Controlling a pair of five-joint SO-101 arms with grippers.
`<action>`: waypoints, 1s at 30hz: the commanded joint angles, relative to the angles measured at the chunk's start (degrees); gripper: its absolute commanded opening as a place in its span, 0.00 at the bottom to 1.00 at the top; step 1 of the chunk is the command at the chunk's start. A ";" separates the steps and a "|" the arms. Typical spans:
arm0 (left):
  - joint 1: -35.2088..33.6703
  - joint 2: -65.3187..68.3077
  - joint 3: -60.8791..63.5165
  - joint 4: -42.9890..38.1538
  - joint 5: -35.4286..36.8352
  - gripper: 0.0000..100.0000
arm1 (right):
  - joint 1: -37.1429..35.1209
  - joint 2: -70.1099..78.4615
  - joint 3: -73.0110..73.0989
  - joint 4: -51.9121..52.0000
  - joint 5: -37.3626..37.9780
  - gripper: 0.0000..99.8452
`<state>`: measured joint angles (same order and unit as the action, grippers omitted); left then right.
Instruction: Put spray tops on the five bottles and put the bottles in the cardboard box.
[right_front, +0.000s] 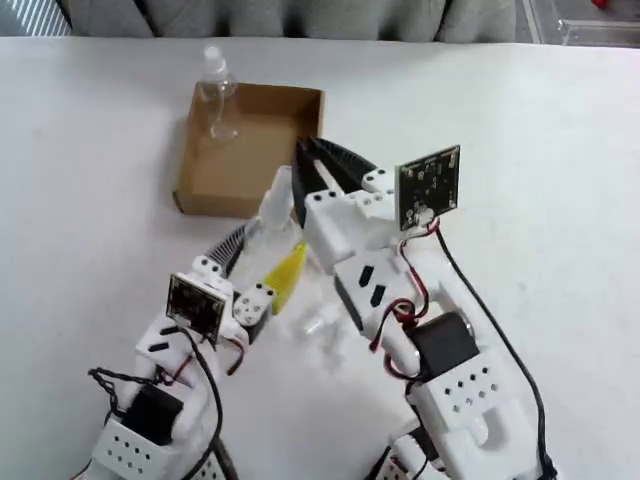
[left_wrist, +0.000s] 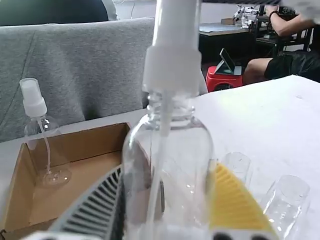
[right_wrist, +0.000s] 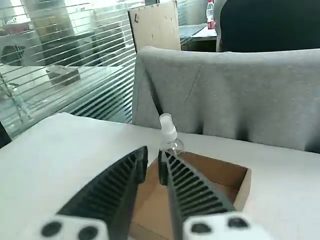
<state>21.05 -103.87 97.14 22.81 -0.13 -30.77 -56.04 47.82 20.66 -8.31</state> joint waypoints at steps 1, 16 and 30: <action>0.31 -1.01 -0.18 -1.32 -0.70 0.02 | -2.77 0.22 -2.81 -0.22 -0.26 0.01; 0.31 -1.01 -0.18 -1.32 -0.79 0.02 | -5.58 -3.03 -4.57 3.03 0.00 0.01; 0.31 -0.92 -0.18 0.18 -0.79 0.02 | -0.04 -9.27 -5.89 11.91 -0.26 0.01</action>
<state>21.14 -103.87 97.14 22.81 -0.22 -31.30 -64.22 44.84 31.56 -8.31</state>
